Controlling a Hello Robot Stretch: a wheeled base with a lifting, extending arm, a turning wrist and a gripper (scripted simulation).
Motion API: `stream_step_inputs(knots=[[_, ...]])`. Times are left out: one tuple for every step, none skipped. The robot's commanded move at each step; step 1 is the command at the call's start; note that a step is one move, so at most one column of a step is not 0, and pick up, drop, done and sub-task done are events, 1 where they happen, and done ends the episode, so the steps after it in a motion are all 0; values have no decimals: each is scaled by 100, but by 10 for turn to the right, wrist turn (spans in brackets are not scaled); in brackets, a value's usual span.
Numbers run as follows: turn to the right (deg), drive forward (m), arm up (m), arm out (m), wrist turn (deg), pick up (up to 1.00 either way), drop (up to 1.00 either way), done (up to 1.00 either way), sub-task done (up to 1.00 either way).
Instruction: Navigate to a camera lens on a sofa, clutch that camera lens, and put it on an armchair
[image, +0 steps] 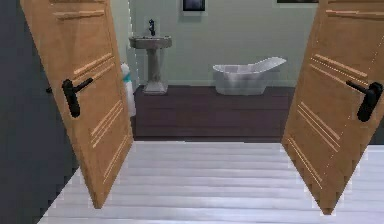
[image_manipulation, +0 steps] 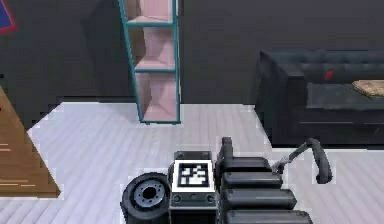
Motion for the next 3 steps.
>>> stream_step_inputs(knots=[[120,0,0,0,0,0,0,0,0],[0,100,0,0,0,0,0,0,0],[30,0,0,0,0,0,0,0,0]])
